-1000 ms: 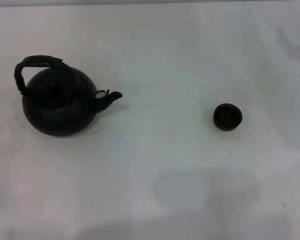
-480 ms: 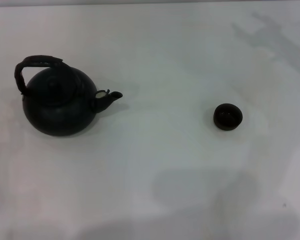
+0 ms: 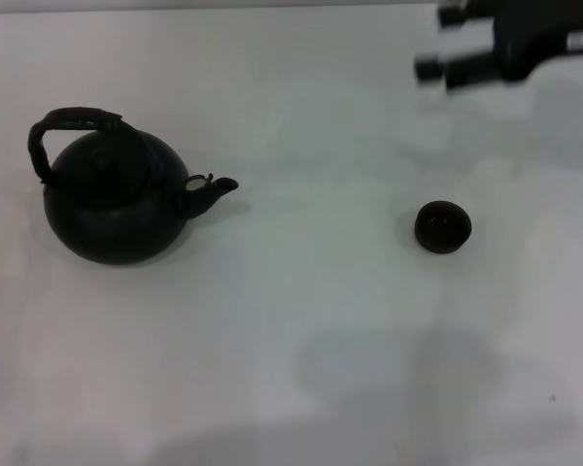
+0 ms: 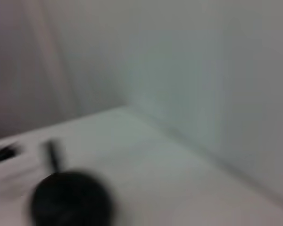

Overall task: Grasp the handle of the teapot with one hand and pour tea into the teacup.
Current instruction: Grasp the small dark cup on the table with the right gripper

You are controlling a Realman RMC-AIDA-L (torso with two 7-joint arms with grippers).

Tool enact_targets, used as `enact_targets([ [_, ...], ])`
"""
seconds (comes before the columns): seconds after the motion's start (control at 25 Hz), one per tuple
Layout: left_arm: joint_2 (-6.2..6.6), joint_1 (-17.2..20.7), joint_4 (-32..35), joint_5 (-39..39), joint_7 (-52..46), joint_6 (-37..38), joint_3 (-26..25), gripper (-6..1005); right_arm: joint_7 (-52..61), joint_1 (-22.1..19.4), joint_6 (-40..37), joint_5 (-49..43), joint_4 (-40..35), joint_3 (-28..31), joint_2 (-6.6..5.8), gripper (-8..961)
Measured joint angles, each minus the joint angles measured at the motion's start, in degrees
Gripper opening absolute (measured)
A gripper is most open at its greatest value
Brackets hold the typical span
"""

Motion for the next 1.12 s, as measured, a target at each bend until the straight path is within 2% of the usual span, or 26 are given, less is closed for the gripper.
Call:
enact_targets([
  [0.04, 0.00, 0.0, 0.0, 0.0, 0.0, 0.0, 0.0, 748, 1.1, 0.3, 3.0, -2.8, -1.6, 0.1, 0.55, 850],
  [0.12, 0.03, 0.0, 0.1, 0.0, 0.0, 0.0, 0.0, 748, 4.0, 0.0, 5.4, -9.3, -6.5, 0.1, 2.62, 849],
  [0.16, 0.07, 0.1, 0.2, 0.0, 0.0, -0.1, 0.0, 748, 8.5, -0.6, 6.2, -19.0, -13.0, -0.1, 5.58, 849],
  [0.2, 0.07, 0.1, 0.2, 0.0, 0.0, -0.1, 0.0, 748, 8.5, -0.6, 6.2, -19.0, -13.0, -0.1, 5.58, 849],
  [0.28, 0.09, 0.1, 0.3, 0.1, 0.0, -0.1, 0.0, 747, 13.0, -1.2, 6.5, -28.2, -18.8, -1.7, 8.01, 849],
  [0.36, 0.09, 0.1, 0.4, 0.1, 0.0, -0.1, 0.0, 747, 17.3, -1.5, 6.1, -33.1, -22.2, -6.1, 8.41, 849],
  [0.8, 0.09, 0.7, 0.7, -0.4, 0.0, 0.0, -0.4, 745, 31.6, -1.6, 6.4, -44.9, -33.7, -26.1, 8.38, 844],
  [1.12, 0.09, 0.7, 1.5, -0.5, 0.0, 0.0, -0.4, 744, 38.8, -1.0, 6.6, -51.6, -37.6, -37.9, 8.52, 843],
])
